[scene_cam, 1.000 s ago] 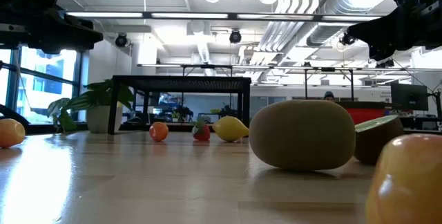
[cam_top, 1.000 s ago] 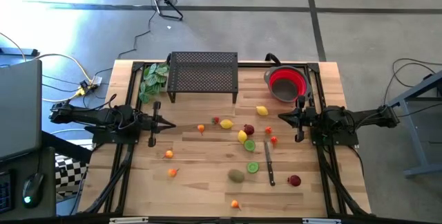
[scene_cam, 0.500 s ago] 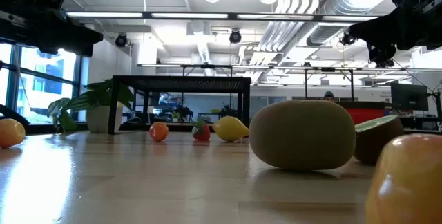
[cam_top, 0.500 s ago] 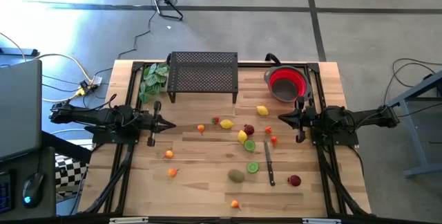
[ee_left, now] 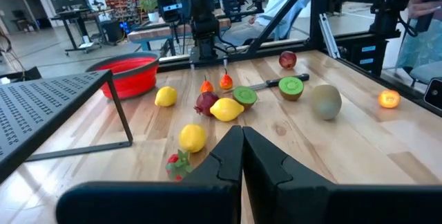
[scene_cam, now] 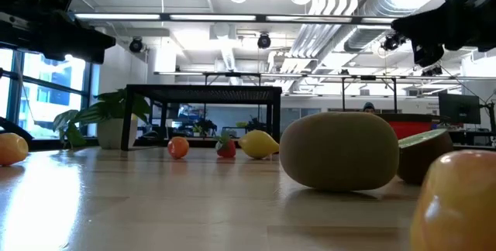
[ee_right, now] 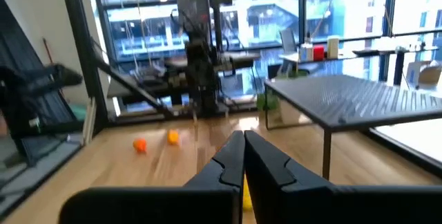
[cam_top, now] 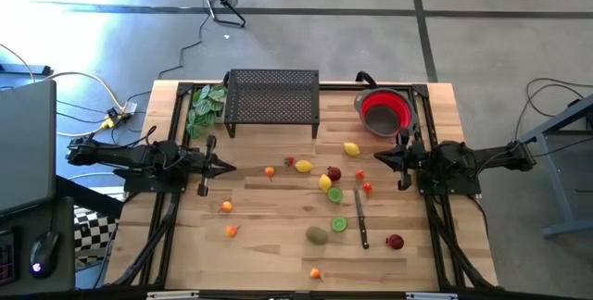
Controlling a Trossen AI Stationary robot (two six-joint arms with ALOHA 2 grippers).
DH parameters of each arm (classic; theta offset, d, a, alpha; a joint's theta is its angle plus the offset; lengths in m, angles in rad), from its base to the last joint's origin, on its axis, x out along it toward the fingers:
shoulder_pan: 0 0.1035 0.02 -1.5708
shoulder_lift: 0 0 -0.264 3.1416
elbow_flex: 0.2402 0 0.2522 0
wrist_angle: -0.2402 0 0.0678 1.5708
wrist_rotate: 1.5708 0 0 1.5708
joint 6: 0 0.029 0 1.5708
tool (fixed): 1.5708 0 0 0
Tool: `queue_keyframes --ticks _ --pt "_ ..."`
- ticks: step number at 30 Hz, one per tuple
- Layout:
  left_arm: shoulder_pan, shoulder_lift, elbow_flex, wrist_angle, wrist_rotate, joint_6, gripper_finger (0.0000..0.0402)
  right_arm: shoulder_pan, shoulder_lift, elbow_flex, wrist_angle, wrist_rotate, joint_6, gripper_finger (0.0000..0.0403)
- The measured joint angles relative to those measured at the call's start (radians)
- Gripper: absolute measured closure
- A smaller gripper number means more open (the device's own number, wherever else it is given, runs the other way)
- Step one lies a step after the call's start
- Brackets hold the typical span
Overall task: Pick & Place Fruit
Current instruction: Put the red strainer bowl on the shelf
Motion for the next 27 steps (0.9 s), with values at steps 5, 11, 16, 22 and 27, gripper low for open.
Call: queue_keyframes --ticks 5,11,16,22,27 --pt "0.000 0.000 0.000 0.000 0.000 -0.065 0.0398 0.000 0.000 0.000 0.084 -0.021 0.000 0.0399" --pt "0.000 0.000 0.000 -0.001 0.000 -0.099 0.0398 0.000 0.000 0.000 0.092 -0.047 0.000 0.0399" --pt "0.000 0.000 0.000 0.000 0.000 -0.099 0.0398 0.000 0.000 0.000 0.091 -0.048 0.000 0.0399" --pt "0.000 0.000 0.000 0.000 0.000 -0.099 0.0398 0.000 0.000 0.000 0.091 -0.048 0.003 0.0399" --pt "0.000 0.000 0.000 0.001 0.000 -0.098 0.0398 0.000 0.000 0.000 0.091 -0.048 0.003 0.0399"
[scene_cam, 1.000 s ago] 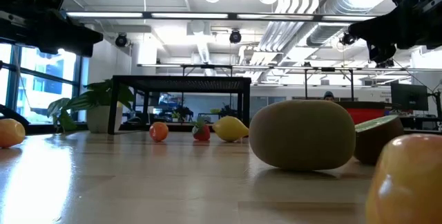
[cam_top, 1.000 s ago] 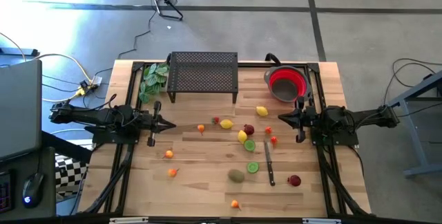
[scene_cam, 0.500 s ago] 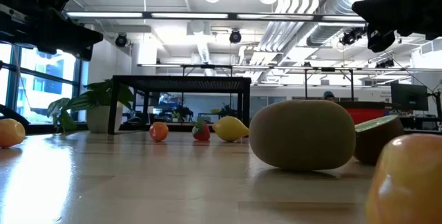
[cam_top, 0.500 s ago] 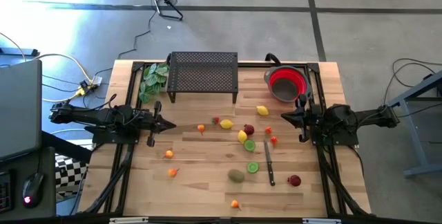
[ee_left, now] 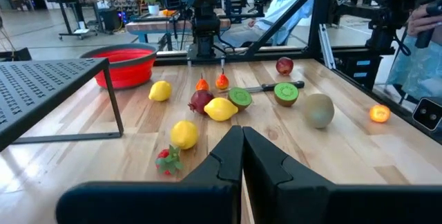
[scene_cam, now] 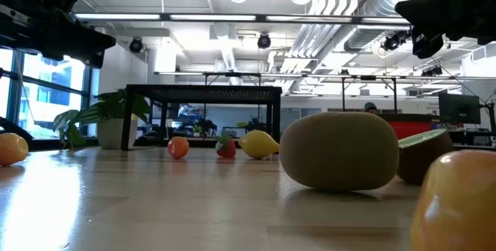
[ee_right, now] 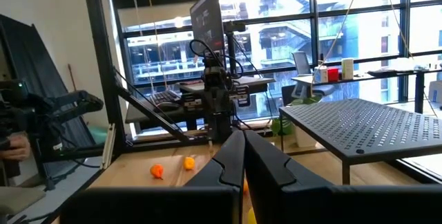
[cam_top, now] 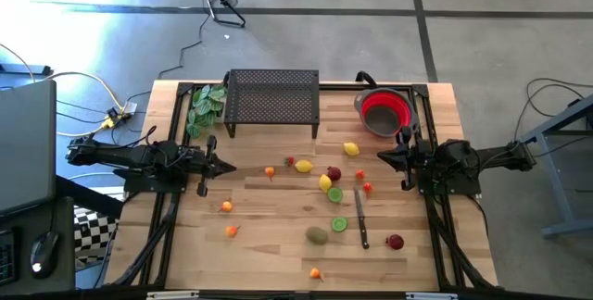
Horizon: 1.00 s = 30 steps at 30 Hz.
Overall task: Pick & Place Fruit
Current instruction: Put the red strainer bowl on the shelf
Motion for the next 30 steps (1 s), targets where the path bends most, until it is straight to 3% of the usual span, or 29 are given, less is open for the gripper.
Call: queue_keyframes --ticks 23,30 --pt "0.000 0.000 0.000 0.030 -0.005 -0.003 0.0398 0.000 0.000 0.000 -0.003 0.005 -0.003 0.0399" --pt "0.000 0.000 0.000 0.031 -0.005 -0.003 0.0398 0.000 0.000 0.000 0.002 0.065 -0.003 0.0399"
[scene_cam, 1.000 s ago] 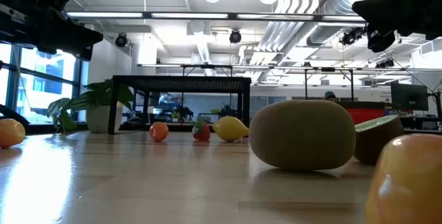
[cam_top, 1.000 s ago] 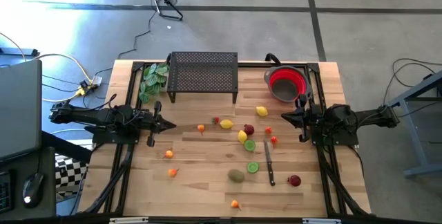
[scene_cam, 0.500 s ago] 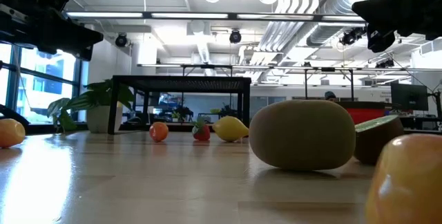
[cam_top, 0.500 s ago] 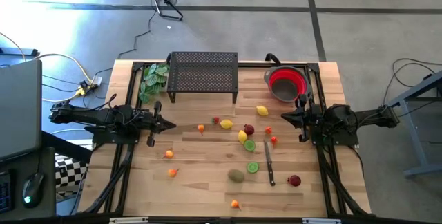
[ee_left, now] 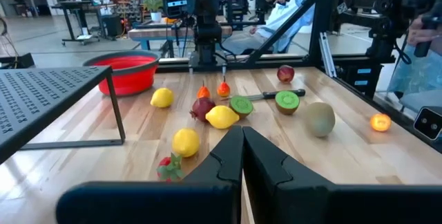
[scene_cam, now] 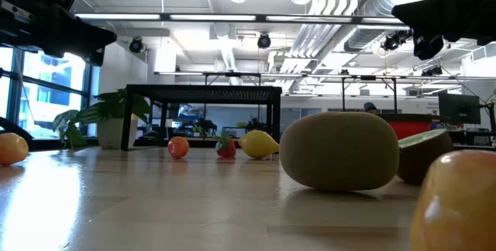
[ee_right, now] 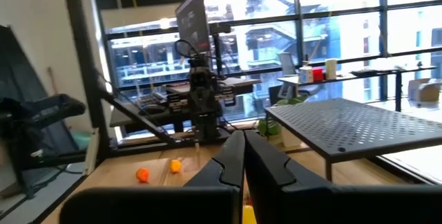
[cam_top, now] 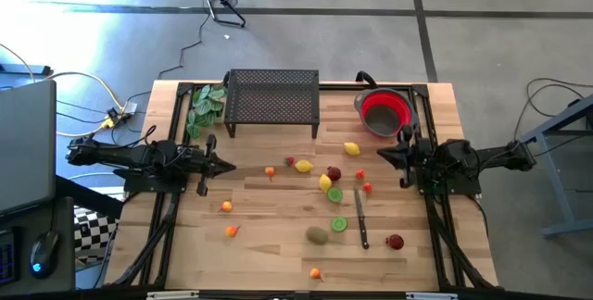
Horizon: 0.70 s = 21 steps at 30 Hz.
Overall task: Pick & Place Fruit
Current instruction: Put the red strainer bowl on the shelf
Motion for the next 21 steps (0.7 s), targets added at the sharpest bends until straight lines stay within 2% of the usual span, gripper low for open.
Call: queue_keyframes --ticks 7,14,21 --pt "0.000 0.000 0.000 0.000 -0.044 0.000 0.0398 0.000 0.006 0.000 0.028 0.085 0.003 0.0399" --pt "0.000 0.000 0.000 0.000 -0.062 0.000 0.0398 0.000 0.059 0.001 0.094 0.097 0.001 0.0399" --pt "0.000 0.000 0.000 0.000 -0.074 0.000 0.0398 0.000 0.165 0.007 0.181 0.101 0.000 0.0399"
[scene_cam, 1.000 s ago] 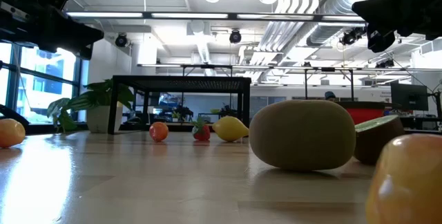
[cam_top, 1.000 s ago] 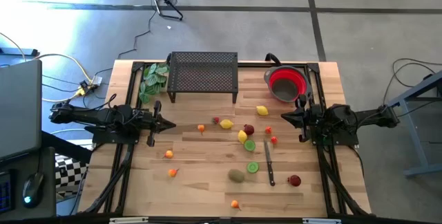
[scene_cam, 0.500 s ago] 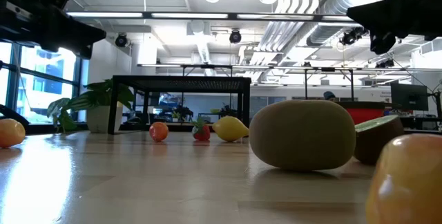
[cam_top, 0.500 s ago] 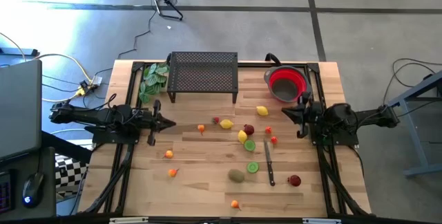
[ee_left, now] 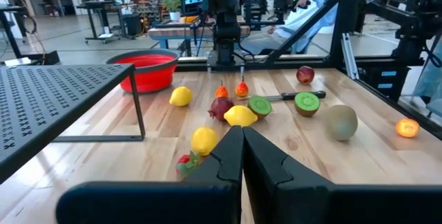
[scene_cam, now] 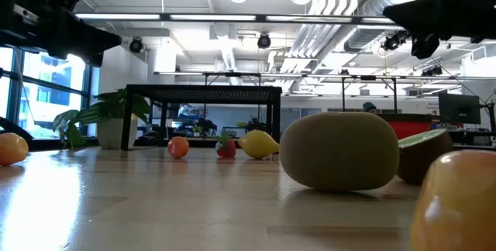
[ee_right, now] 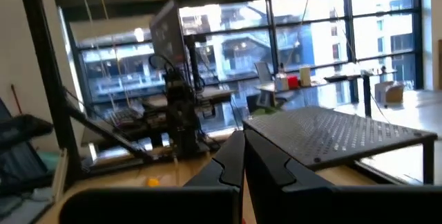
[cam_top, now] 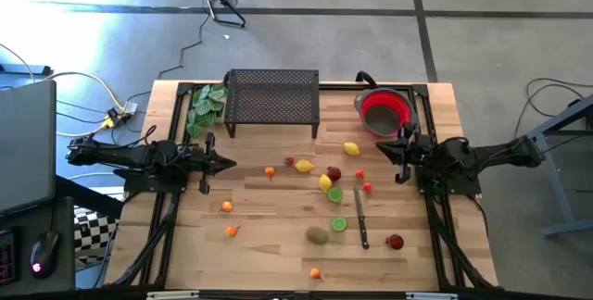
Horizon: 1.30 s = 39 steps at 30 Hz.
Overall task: Pick & Place Fruit
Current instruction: Put the red strainer bowl on the shelf
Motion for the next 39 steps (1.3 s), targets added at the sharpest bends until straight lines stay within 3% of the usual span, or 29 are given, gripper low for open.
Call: queue_keyframes --ticks 15,23,33,39 --pt "0.000 0.000 0.000 -0.008 -0.003 0.000 0.0398 0.000 0.302 0.182 -0.002 0.117 0.000 0.0399" --pt "0.000 0.000 0.000 -0.010 -0.003 0.000 0.0398 0.000 0.438 0.290 -0.036 0.244 -0.004 0.0399" --pt "0.000 0.000 0.000 -0.011 -0.002 0.000 0.0398 -0.009 0.575 0.569 -0.368 0.436 0.018 0.0399" --pt "0.000 0.000 0.000 -0.011 -0.002 0.000 0.0398 -0.089 0.647 0.760 -0.711 0.438 0.242 0.0399"
